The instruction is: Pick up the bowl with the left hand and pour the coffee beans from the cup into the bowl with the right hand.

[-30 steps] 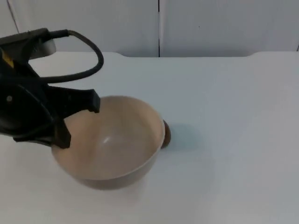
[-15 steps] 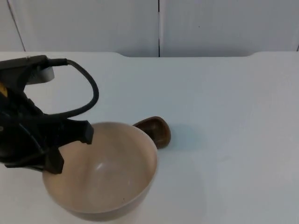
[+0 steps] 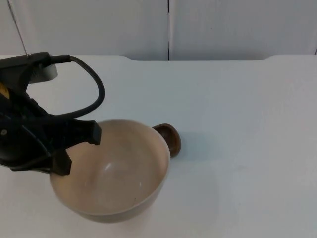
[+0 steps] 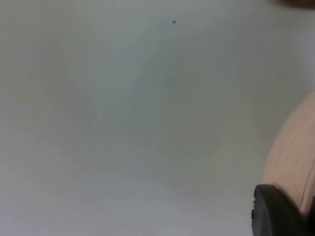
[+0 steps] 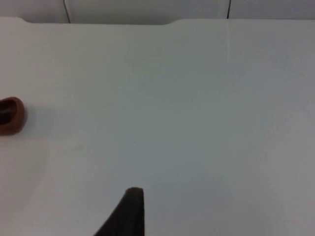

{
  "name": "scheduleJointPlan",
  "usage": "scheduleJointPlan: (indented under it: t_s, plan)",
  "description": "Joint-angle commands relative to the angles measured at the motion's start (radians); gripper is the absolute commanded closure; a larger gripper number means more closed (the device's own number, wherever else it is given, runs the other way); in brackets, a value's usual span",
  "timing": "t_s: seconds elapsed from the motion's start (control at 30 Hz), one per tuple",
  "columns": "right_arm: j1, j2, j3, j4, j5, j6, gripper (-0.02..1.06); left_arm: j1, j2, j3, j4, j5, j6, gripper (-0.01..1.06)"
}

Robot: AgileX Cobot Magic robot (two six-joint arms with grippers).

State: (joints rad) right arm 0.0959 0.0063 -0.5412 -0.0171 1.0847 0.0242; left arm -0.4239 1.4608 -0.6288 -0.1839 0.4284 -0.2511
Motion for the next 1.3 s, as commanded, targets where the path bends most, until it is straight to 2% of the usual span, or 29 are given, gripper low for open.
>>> scheduleJointPlan:
  t_s: [0.0,0.23,0.37,0.5,0.87,1.07,1.27]
  plan:
    - [-0.005,0.023,-0.028,0.003,-0.009,0.017,-0.01,-0.005,-0.012,0.004,-0.012,-0.022,0.001,1.05]
    - [-0.005,0.195,-0.082,0.058,-0.007,0.019,-0.01,-0.005,-0.012,0.004,-0.010,-0.026,0.001,1.05]
    - [-0.005,0.343,-0.119,0.133,-0.007,0.015,-0.01,-0.005,-0.012,0.004,-0.010,-0.026,0.001,1.05]
    - [-0.005,0.447,-0.163,0.153,-0.007,0.015,-0.01,-0.005,-0.012,0.004,-0.010,-0.026,0.001,1.05]
    - [-0.005,0.705,-0.310,0.124,-0.009,0.002,-0.01,-0.005,-0.012,0.004,-0.026,-0.024,0.001,1.05]
    - [-0.005,0.840,-0.337,0.129,-0.013,-0.024,-0.01,-0.005,-0.012,0.004,-0.062,-0.023,0.001,1.05]
    - [-0.005,0.959,-0.337,0.131,-0.069,-0.041,-0.01,-0.005,-0.012,0.004,-0.060,-0.023,0.001,1.05]
